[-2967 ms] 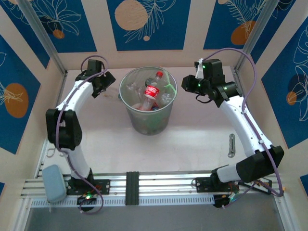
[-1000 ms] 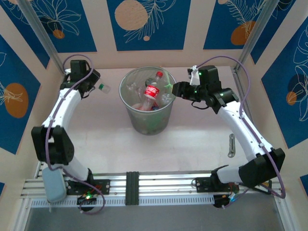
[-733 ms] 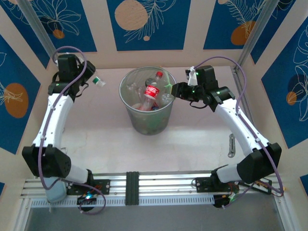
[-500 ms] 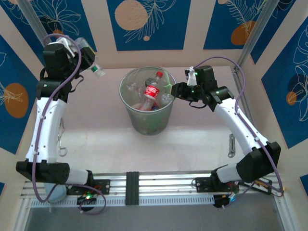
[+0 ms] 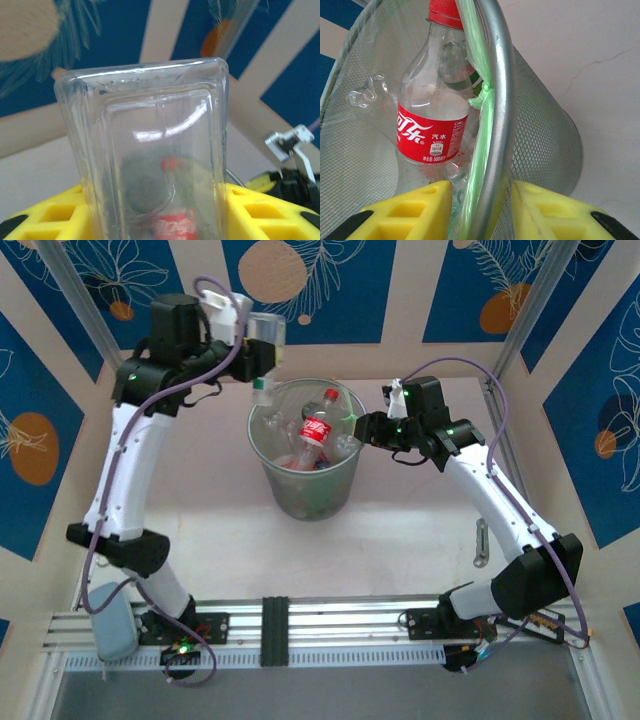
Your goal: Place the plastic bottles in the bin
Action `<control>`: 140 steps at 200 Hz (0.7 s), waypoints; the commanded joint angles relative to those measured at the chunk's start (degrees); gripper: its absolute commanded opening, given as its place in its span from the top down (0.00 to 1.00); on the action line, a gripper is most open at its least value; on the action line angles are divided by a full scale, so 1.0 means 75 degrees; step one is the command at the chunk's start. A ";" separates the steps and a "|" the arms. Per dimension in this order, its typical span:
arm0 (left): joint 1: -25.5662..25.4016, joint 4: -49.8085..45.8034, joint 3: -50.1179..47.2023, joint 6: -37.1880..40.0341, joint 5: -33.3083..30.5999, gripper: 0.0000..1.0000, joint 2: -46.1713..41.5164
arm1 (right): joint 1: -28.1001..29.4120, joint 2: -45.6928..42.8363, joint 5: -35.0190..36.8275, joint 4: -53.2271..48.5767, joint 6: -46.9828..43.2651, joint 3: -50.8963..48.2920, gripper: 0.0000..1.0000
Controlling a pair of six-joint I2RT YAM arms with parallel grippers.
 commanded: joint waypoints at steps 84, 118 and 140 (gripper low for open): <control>-0.0883 -0.1872 0.0280 0.0523 -0.0180 1.00 0.1520 | 0.0040 -0.0069 0.0167 -0.0036 0.0001 0.0001 0.63; -0.1002 -0.2125 0.0100 0.0350 -0.0790 1.00 0.1736 | 0.0018 -0.0071 0.0189 -0.0018 -0.0014 -0.0069 0.63; -0.1054 -0.2102 -0.0141 0.0024 -0.1162 1.00 0.1794 | 0.0006 -0.0076 0.0179 0.0009 -0.0020 -0.0094 0.63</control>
